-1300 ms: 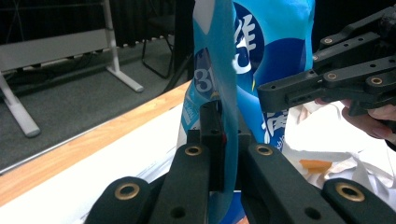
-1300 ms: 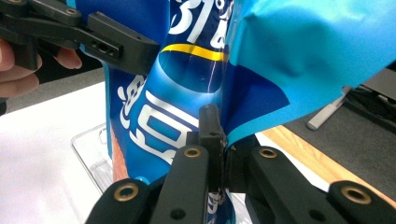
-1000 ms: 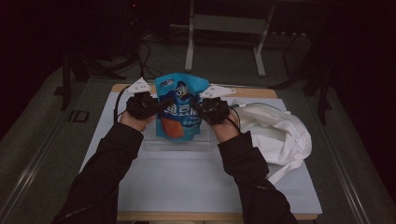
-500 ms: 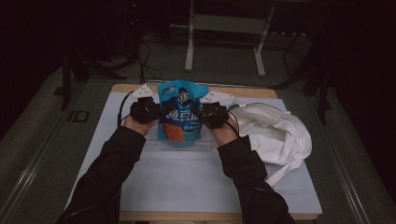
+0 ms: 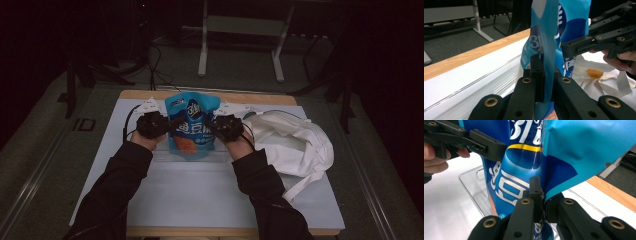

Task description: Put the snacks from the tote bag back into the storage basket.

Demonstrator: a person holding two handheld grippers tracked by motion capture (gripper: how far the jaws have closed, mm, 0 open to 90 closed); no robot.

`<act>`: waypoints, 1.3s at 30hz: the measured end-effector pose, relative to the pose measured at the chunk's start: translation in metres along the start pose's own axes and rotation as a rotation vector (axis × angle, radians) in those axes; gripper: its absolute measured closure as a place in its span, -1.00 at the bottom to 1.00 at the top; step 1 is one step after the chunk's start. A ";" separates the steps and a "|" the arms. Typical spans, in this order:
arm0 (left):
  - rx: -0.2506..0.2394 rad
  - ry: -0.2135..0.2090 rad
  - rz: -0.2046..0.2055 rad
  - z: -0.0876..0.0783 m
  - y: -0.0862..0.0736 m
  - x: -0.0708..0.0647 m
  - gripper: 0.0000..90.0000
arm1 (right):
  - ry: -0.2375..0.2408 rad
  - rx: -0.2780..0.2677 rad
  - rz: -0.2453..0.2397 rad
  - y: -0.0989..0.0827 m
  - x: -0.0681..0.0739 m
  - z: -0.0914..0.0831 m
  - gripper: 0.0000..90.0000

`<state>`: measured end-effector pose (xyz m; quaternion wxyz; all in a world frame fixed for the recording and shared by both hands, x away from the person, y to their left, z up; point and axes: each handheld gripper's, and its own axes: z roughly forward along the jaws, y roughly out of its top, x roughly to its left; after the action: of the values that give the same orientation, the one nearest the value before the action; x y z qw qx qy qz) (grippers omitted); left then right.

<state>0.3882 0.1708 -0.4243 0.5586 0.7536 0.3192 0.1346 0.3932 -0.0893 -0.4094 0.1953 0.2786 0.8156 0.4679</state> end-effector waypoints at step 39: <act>0.020 0.131 0.010 -0.021 -0.016 -0.018 -0.96 | 0.070 -0.041 0.025 -0.013 -0.014 -0.026 -0.70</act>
<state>0.3579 0.1782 -0.4290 0.5284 0.7502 0.3526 0.1831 0.3855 -0.1205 -0.4070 0.1662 0.2682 0.8086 0.4966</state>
